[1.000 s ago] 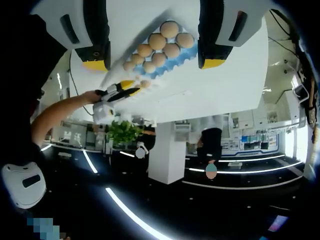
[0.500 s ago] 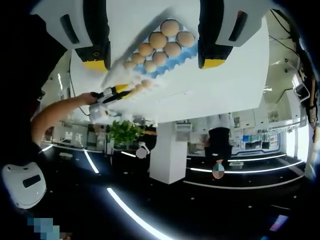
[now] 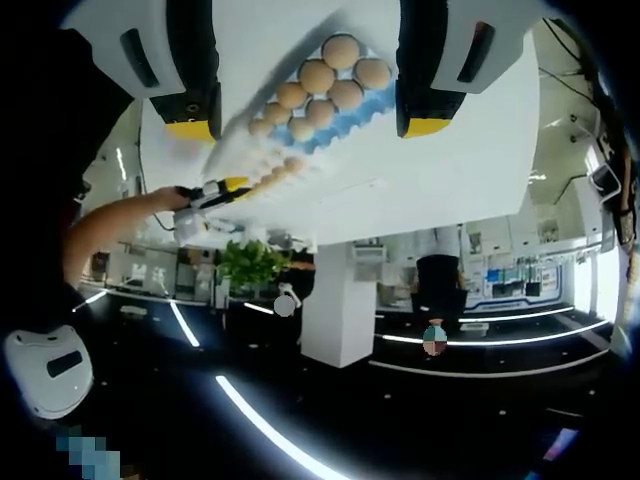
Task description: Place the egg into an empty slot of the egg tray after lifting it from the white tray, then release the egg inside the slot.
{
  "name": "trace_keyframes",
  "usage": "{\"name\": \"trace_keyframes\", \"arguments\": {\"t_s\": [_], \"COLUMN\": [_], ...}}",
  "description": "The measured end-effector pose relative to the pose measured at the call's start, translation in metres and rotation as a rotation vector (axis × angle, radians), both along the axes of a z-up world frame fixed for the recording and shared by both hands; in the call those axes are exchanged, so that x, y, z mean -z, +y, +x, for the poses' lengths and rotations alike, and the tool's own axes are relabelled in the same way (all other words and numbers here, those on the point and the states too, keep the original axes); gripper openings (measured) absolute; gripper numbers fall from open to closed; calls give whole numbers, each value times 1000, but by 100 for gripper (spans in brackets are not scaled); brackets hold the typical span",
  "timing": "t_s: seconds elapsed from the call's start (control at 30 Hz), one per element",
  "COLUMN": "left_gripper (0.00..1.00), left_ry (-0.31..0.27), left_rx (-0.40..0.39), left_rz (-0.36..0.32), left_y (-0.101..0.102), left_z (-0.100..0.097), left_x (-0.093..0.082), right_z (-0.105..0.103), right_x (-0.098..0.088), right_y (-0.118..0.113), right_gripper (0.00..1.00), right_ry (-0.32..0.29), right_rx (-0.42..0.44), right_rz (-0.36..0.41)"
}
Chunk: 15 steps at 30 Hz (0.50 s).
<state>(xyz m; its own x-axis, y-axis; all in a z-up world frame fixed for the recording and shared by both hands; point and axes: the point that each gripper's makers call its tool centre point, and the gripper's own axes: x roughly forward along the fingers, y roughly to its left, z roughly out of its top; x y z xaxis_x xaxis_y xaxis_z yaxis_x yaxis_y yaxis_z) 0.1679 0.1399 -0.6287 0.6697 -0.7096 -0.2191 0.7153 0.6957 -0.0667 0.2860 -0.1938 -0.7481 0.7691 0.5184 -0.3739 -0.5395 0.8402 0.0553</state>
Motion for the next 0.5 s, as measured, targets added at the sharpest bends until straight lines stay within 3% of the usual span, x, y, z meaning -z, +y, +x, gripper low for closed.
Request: {"name": "trace_keyframes", "arguments": {"t_s": [0.5], "left_gripper": [72], "left_ry": [3], "left_rx": [10], "left_rz": [6], "left_y": [-4], "left_z": [0], "left_x": [2], "right_z": [3], "right_x": [10], "right_y": [-56], "right_gripper": [36], "right_ry": [4], "right_rx": [161], "right_rz": [-45]}}
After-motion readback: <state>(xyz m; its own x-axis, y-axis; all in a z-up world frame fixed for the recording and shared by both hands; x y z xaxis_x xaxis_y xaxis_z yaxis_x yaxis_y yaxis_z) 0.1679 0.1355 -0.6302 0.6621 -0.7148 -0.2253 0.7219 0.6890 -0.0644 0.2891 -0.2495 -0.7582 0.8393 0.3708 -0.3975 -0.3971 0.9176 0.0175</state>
